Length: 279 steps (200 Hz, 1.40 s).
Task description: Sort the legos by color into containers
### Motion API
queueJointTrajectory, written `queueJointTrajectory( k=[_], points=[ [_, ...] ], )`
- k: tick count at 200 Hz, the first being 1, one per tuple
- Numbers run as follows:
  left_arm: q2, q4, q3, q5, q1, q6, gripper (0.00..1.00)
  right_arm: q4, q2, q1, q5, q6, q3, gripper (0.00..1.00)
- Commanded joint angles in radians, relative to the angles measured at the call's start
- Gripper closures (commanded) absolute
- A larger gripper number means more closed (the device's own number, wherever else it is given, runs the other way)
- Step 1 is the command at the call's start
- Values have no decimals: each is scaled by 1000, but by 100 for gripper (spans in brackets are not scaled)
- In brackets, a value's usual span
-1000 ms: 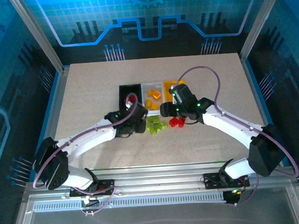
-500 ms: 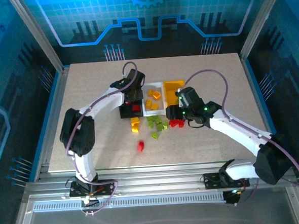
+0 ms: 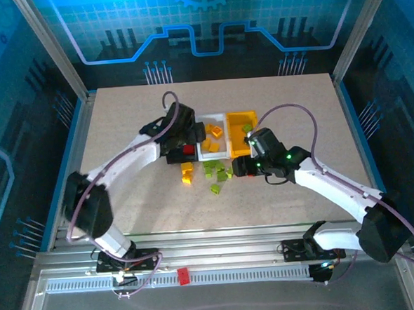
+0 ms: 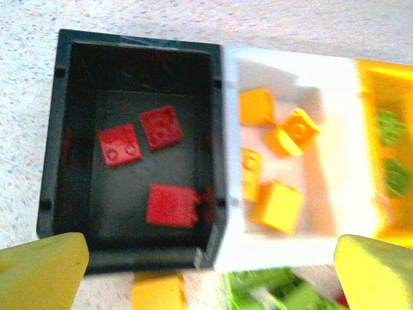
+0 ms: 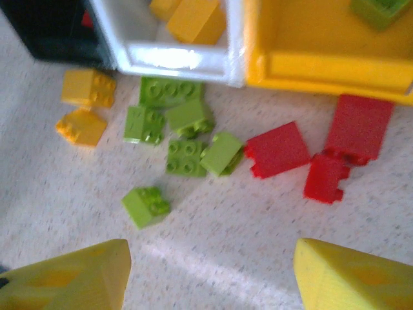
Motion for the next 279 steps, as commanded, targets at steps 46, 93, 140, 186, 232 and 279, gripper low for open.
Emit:
queueJointTrajectory(
  k=[46,93,140,186,232,279],
  points=[
    [-264,-20,-164,50,-41,-56,1,-91,56,387,49,-122,9,30],
    [-374,-106,-164,30,-35,-45,1,-110,212,679,162,-176,121,27],
    [-452,-178,-165,38,-4,-41,1,-91,430,905,217,-187,245,21],
    [-492,-271,-91,41,15,-27,1,-109,612,1098,235,-207,403,18],
    [-535,-344,-68,29,23,-32,1,-206,775,1192,308,-182,568,13],
    [-599,-394,-97,5,25,-33,1,-244,889,1185,380,-164,673,10]
  ],
)
